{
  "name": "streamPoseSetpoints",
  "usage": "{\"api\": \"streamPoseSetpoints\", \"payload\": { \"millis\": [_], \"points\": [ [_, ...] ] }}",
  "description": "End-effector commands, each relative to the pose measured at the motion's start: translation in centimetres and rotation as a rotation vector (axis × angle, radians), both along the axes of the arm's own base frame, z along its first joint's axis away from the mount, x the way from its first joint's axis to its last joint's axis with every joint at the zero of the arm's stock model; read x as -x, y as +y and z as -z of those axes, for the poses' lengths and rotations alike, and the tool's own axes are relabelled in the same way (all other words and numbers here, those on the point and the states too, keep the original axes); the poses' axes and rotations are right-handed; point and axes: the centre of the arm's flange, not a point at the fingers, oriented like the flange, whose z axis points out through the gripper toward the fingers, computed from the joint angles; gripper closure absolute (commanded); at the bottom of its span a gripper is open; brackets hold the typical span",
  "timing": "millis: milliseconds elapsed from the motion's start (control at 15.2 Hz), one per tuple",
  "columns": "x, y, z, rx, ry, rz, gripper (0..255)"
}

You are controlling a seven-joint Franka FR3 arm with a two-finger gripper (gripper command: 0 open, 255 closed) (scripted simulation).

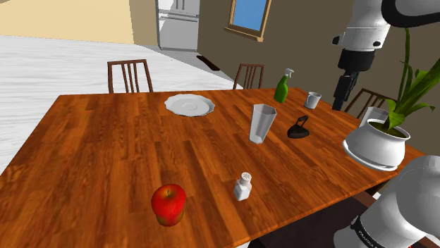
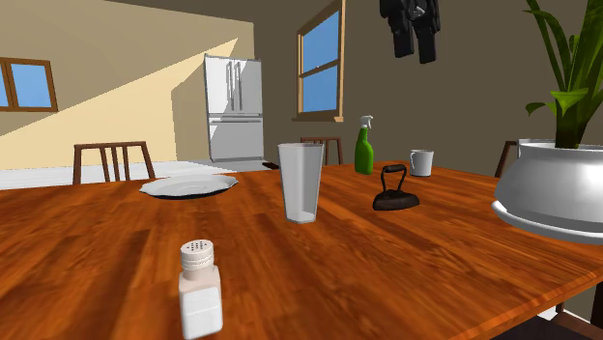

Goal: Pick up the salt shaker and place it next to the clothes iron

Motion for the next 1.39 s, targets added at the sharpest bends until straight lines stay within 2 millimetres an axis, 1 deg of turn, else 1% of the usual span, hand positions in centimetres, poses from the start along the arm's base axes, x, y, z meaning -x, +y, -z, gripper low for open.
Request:
{"api": "streamPoseSetpoints", "payload": {
  "millis": [0,1320],
  "points": [
    [0.0,0.0,0.0,0.0,0.0,0.0,0],
    [-6.8,20.6,13.9,-0.061,0.012,-0.064,0]
  ]
}}
